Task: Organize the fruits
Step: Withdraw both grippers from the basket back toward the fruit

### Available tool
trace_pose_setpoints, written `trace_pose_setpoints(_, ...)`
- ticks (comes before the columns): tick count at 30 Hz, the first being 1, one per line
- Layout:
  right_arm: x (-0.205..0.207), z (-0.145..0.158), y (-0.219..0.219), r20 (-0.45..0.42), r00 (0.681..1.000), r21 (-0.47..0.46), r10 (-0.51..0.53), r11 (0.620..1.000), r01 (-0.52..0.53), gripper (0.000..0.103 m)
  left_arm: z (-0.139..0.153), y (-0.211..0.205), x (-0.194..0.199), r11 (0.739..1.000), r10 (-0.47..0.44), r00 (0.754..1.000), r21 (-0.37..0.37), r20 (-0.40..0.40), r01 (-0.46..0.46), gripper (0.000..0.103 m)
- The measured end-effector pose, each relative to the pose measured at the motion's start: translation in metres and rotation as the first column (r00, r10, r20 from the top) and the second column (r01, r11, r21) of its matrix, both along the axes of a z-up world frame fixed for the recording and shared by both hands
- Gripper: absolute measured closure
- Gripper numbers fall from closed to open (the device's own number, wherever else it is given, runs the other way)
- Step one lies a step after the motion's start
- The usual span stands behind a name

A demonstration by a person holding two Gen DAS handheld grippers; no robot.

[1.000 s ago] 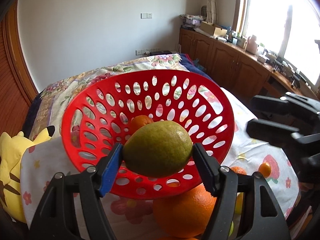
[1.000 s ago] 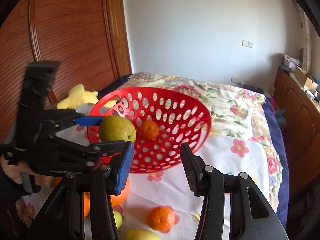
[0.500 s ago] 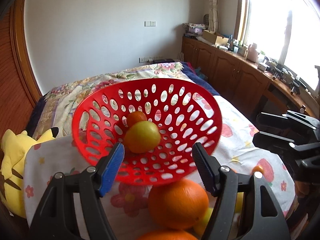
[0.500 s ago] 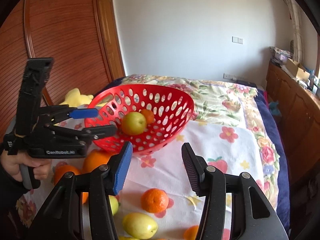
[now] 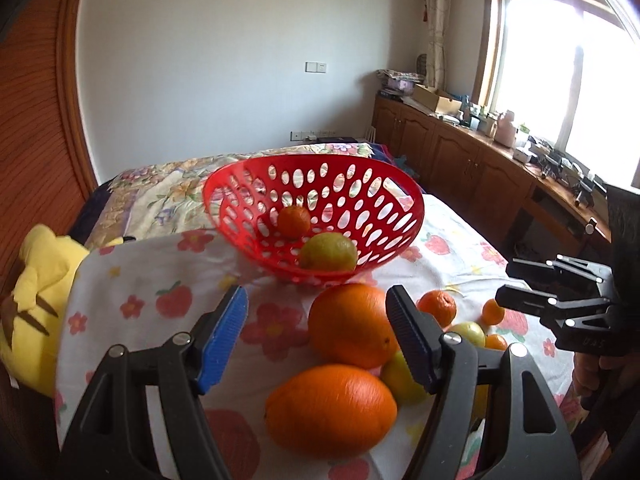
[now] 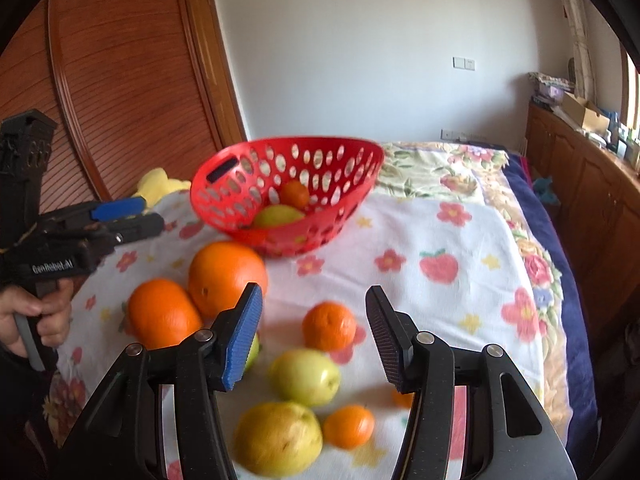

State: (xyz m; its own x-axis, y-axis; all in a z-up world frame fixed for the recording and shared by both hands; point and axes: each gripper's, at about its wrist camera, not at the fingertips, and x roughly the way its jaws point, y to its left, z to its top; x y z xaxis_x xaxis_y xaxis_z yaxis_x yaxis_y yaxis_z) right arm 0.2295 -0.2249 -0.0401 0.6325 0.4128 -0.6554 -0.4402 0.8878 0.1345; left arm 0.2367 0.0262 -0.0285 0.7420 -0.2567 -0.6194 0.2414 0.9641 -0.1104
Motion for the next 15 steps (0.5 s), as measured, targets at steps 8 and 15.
trace_pose_setpoints(8, -0.026, -0.01, 0.006, -0.021, 1.0, -0.017, 0.006, 1.0, -0.007, 0.047, -0.013, 0.012, -0.02, 0.999, 0.027, 1.0, -0.023, -0.012, -0.027, 0.03)
trace_pose_setpoints(15, -0.042, -0.022, 0.009, -0.039, 0.999, -0.035, 0.007, 0.999, -0.009, 0.041, -0.023, 0.004, -0.037, 1.0, 0.024, 0.999, -0.009, -0.027, -0.024, 0.03)
